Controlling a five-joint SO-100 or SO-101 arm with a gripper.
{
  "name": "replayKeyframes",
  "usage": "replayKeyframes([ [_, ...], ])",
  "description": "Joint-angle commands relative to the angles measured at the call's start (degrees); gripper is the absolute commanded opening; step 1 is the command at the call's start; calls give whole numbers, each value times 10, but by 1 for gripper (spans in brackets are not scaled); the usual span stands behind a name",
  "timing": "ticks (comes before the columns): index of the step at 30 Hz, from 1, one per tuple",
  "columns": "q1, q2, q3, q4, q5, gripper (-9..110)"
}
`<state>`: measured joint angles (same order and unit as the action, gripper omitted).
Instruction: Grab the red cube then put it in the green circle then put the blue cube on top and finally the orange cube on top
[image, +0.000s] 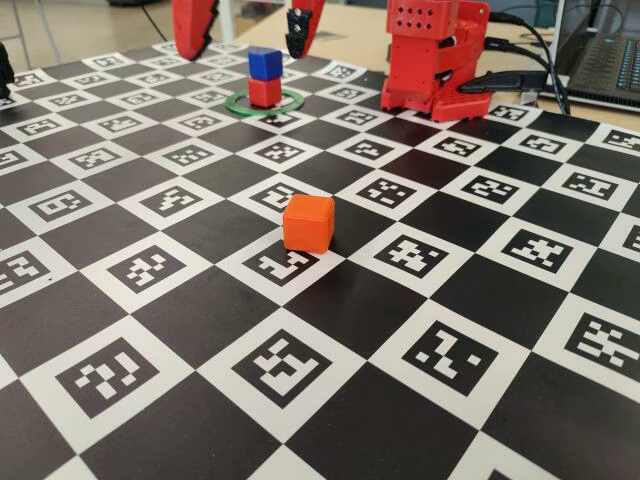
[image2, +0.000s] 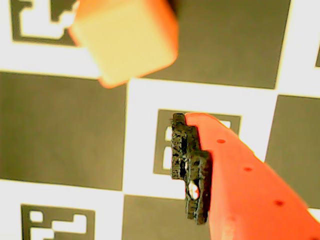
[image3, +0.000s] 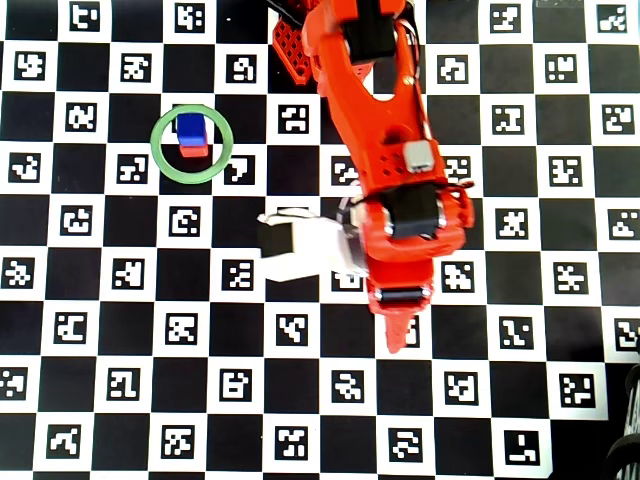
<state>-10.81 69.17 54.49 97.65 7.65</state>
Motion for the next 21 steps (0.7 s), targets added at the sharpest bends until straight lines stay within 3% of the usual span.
replayKeyframes([
  [1,-20,-6,-57,9,17,47],
  [21,-32,-22,136,-138,-3,47],
])
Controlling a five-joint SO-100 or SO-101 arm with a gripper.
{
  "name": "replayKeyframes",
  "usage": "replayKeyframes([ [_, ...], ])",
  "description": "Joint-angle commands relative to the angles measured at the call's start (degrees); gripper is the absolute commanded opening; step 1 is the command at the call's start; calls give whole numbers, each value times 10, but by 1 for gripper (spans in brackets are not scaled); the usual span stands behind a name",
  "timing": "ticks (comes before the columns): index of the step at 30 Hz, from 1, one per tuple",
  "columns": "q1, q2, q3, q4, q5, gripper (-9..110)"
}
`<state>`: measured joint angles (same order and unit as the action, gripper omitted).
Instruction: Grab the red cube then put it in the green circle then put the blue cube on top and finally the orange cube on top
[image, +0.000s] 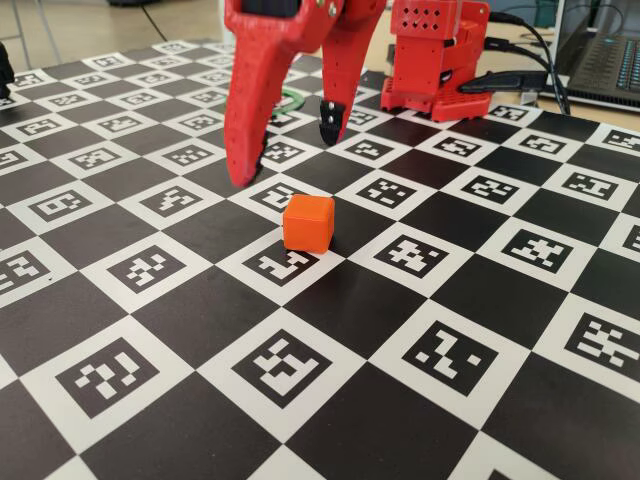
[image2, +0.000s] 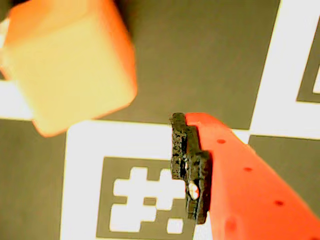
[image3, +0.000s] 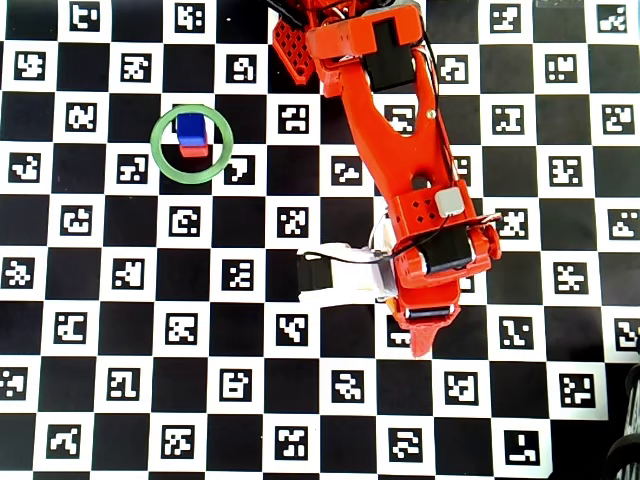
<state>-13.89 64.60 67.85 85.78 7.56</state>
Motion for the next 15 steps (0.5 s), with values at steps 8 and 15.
replayKeyframes([
  [8,-7,24,69,-90,-3,47],
  [15,-7,20,103,-128,-3,47],
])
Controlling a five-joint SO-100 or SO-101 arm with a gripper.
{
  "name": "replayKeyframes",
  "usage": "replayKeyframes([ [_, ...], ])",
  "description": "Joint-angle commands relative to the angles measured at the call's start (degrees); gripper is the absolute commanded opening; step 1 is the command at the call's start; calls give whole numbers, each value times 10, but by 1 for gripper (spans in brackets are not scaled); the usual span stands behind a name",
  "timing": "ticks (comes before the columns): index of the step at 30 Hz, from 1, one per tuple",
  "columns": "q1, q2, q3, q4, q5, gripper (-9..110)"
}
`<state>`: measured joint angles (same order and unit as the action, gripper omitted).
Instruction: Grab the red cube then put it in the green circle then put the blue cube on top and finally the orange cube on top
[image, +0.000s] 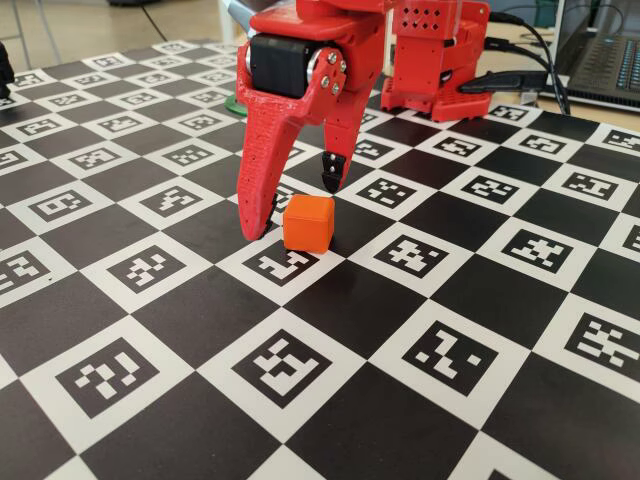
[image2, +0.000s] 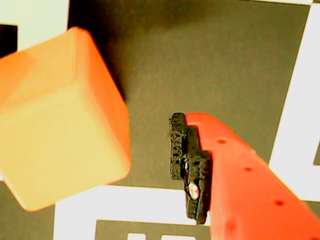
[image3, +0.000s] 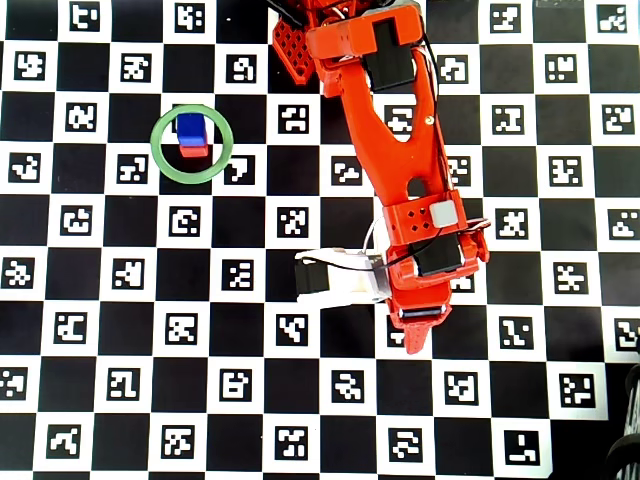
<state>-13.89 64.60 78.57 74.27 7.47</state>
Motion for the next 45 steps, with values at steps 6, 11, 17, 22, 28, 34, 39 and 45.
replayKeyframes([
  [6,-7,20,24,-42,-3,47],
  [11,-9,17,37,-58,-2,47],
  [17,-12,12,38,-71,-2,47],
  [22,-13,11,38,-73,-4,47],
  [28,-13,11,38,-73,-24,47],
  [34,-10,11,38,-73,-69,47],
  [39,-12,10,38,-74,-111,47],
  [45,-17,10,38,-79,-148,47],
])
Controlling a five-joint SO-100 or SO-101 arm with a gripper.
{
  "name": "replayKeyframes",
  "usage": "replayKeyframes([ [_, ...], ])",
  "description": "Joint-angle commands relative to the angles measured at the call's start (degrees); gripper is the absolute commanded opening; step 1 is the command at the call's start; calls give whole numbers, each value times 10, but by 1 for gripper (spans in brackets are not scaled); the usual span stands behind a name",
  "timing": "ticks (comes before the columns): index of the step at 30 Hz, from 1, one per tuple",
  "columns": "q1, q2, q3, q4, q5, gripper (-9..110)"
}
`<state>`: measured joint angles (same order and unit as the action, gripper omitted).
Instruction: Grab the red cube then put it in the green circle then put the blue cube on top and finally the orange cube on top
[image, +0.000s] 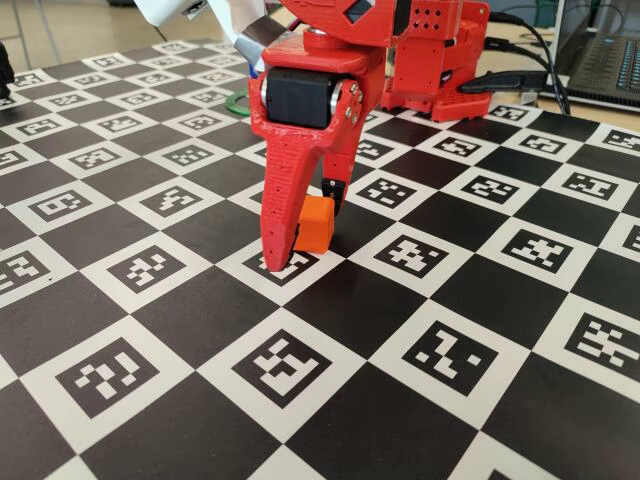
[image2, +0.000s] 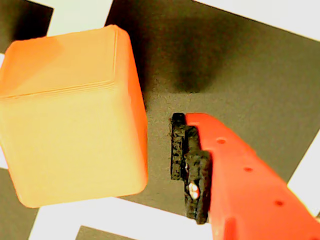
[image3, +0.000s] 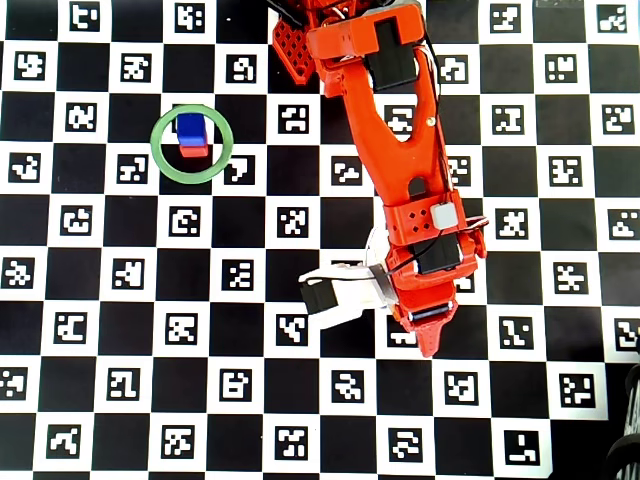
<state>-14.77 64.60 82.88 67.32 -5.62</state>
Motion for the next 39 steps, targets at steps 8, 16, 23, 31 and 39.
replayKeyframes([
  [8,-4,10,-9,-20,-43,47],
  [16,2,10,-9,-25,-65,47],
  [23,3,10,-8,-25,-69,44],
  [31,4,10,-7,-25,-68,24],
  [39,4,14,-1,-26,-65,13],
])
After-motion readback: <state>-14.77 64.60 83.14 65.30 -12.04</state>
